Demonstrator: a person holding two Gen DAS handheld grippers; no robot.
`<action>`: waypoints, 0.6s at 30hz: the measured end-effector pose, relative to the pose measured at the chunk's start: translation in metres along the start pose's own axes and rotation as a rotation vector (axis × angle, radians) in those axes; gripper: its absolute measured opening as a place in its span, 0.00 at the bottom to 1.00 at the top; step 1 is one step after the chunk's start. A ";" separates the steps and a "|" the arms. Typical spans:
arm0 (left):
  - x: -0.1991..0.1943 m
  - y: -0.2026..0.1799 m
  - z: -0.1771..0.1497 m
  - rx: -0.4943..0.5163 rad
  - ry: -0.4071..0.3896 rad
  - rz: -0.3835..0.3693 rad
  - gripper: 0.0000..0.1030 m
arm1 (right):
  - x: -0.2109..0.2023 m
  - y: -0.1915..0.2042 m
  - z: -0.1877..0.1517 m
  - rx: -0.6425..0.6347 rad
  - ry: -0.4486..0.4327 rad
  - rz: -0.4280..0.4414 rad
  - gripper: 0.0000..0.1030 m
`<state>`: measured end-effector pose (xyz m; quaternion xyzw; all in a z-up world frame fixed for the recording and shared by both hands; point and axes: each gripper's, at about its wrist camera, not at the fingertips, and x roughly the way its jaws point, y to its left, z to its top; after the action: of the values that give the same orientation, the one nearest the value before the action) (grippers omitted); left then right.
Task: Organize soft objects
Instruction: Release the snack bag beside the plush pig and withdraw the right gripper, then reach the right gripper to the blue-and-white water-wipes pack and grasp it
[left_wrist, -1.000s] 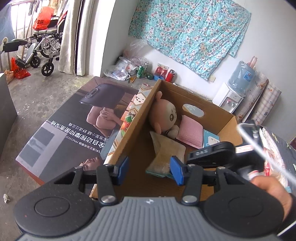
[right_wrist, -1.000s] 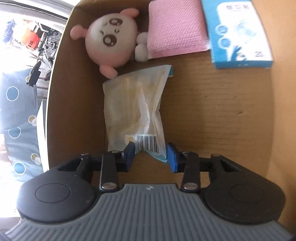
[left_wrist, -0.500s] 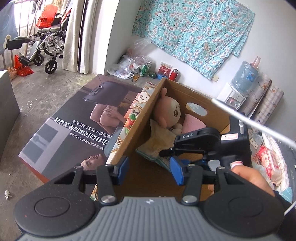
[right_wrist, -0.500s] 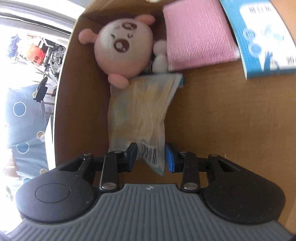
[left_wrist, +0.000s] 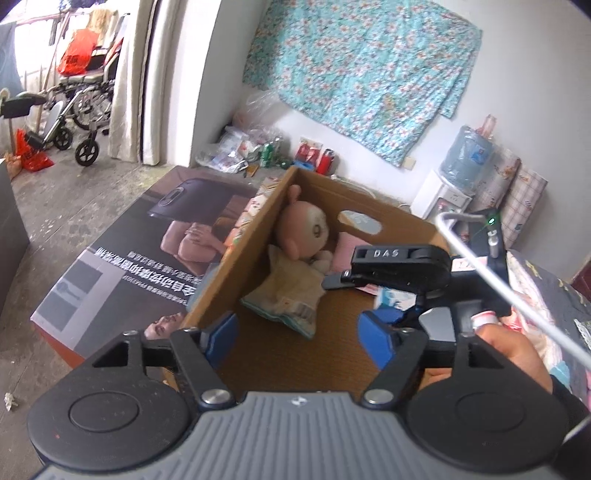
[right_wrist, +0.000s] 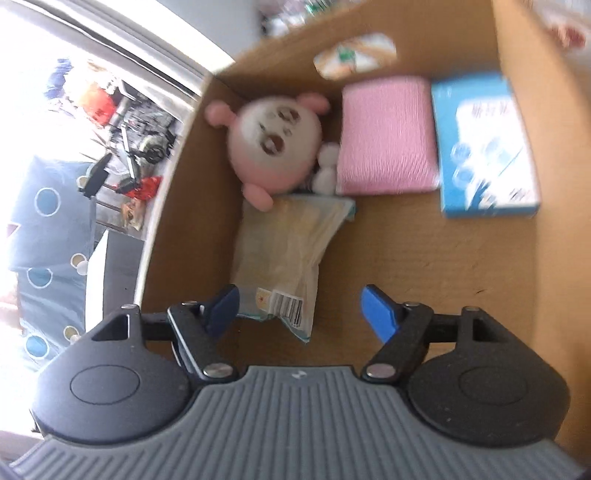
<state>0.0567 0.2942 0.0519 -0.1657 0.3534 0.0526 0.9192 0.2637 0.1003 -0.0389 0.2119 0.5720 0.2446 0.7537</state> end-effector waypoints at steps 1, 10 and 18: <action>-0.003 -0.005 -0.002 0.011 -0.005 -0.006 0.74 | -0.011 -0.001 0.000 -0.016 -0.017 0.015 0.74; -0.030 -0.078 -0.035 0.135 -0.055 -0.118 0.82 | -0.147 -0.041 -0.037 -0.147 -0.157 0.117 0.76; -0.026 -0.165 -0.073 0.256 -0.032 -0.292 0.82 | -0.266 -0.135 -0.061 -0.098 -0.276 -0.005 0.76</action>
<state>0.0263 0.1145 0.0626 -0.0960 0.3147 -0.1240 0.9361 0.1621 -0.1669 0.0665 0.2051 0.4509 0.2388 0.8352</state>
